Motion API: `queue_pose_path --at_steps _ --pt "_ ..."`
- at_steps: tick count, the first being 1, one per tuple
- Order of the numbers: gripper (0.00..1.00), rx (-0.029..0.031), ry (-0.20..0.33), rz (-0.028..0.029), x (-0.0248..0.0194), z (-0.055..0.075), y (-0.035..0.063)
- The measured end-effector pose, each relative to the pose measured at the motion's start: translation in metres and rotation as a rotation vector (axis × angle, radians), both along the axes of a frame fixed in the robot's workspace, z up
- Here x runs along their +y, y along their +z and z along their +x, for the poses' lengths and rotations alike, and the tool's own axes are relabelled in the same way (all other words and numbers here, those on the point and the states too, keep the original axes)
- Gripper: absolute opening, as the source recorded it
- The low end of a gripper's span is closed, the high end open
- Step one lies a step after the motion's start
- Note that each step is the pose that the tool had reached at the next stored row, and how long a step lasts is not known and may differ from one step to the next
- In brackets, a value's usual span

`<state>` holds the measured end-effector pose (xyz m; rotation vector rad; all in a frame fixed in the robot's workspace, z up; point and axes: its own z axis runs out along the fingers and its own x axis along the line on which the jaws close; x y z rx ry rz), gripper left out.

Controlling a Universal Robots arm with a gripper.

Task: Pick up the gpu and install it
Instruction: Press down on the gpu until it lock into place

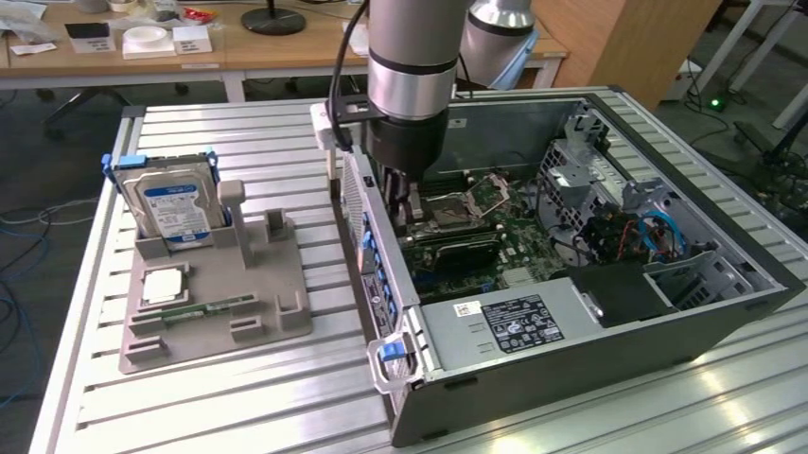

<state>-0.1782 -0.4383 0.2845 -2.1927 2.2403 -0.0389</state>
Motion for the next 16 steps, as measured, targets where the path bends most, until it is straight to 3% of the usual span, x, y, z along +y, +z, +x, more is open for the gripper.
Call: queue_pose_path --at_steps 11,16 --pt "0.11 0.0032 0.0 -0.0057 -0.0012 0.0 -0.0054" --pt "0.11 0.0071 0.0 -0.0121 -0.0012 0.0001 -0.0072"
